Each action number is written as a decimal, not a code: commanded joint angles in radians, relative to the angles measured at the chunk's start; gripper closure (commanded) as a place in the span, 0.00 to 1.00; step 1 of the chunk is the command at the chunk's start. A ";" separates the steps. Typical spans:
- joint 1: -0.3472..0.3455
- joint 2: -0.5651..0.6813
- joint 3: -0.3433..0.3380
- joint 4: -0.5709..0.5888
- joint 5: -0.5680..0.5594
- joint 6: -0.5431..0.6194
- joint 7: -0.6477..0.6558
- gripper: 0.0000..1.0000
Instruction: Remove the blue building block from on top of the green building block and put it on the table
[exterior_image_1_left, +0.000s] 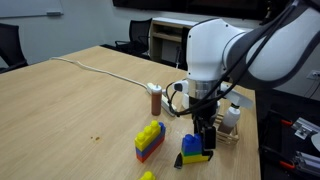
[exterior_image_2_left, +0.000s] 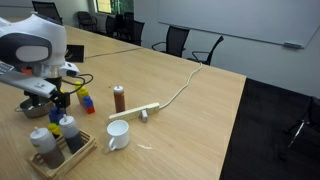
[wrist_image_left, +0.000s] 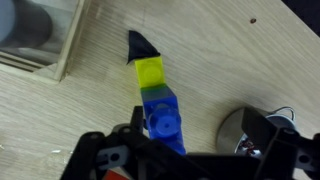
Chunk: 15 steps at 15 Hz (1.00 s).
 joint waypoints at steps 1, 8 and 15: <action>-0.015 0.010 0.012 0.002 -0.024 0.008 0.022 0.00; 0.002 0.043 -0.015 0.010 -0.114 0.083 0.100 0.00; 0.000 0.061 -0.015 0.017 -0.171 0.108 0.147 0.31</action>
